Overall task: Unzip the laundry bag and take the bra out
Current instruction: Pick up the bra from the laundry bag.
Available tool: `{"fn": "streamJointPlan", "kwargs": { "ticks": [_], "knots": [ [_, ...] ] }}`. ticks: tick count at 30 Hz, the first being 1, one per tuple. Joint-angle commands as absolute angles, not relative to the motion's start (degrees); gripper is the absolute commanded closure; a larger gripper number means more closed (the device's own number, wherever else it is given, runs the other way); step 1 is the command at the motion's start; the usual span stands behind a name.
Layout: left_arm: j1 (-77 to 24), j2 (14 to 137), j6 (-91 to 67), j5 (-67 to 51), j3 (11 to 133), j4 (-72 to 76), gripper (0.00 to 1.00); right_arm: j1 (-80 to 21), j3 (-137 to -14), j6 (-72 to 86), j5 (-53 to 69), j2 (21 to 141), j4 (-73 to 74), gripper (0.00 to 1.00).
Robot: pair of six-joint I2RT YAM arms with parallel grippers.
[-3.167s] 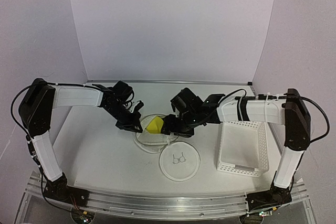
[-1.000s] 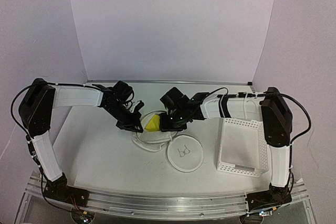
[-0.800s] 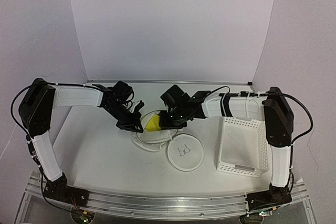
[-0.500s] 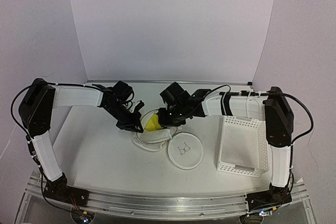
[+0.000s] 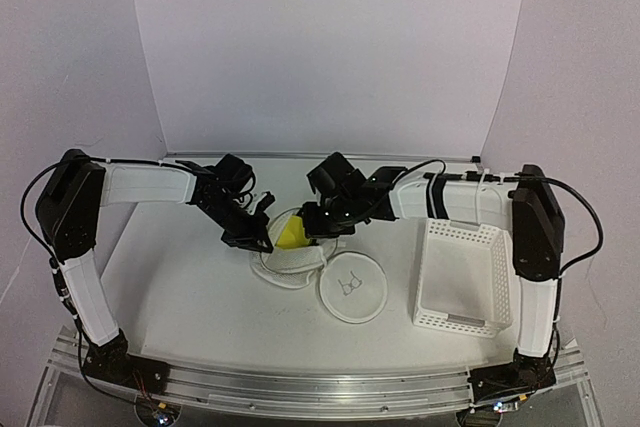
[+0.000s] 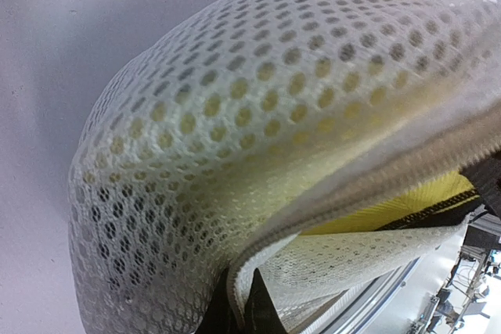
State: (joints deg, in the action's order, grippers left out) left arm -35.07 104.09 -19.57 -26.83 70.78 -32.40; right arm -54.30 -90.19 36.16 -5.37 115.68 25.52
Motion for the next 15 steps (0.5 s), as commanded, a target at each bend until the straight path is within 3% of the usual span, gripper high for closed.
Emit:
{"fn": "streamJointPlan", "kwargs": {
  "ticks": [1, 15],
  "knots": [
    [-34.98, 102.95, -20.0, -26.79, 72.26, -30.76, 1.0, -54.28, -88.81, 34.59, -4.05, 107.39, 23.55, 1.0],
    [-35.02, 96.74, -23.91, -24.14, 77.82, -30.54, 1.0, -54.29, -79.1, 25.13, 4.46, 96.22, 23.6, 1.0]
  ]
}}
